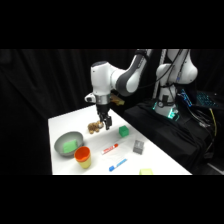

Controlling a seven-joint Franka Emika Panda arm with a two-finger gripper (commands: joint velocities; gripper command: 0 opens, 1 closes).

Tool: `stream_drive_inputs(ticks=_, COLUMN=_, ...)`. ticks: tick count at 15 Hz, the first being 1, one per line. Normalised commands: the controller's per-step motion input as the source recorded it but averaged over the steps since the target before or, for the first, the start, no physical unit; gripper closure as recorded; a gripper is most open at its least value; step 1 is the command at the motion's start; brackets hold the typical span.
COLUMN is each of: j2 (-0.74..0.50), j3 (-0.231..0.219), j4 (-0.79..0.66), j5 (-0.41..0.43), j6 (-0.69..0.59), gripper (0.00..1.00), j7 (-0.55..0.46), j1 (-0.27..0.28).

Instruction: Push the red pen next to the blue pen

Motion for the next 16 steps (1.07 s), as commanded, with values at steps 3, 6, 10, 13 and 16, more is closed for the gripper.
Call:
stream_drive_inputs(ticks=3, j2=0.26, j3=0.041, j4=0.15, j5=-0.011, j6=0.17, gripper=0.0, j7=-0.07, j1=-0.021)
stream_drive_inputs(ticks=6, j2=0.28, j3=0.047, j4=0.16, j5=-0.013, j6=0.19, gripper=0.0, j7=-0.05, j1=-0.009)
stream_drive_inputs(ticks=10, j2=0.27, j3=0.025, j4=0.15, j5=-0.036, j6=0.2, gripper=0.0, j7=-0.01, j1=0.01)
stream_drive_inputs(ticks=13, j2=0.22, j3=0.011, j4=0.13, j5=-0.062, j6=0.19, gripper=0.0, j7=0.03, j1=0.039)
stream_drive_inputs(ticks=16, j2=0.19, j3=-0.002, j4=0.13, j5=-0.079, j6=0.17, gripper=0.0, j7=0.06, j1=0.058)
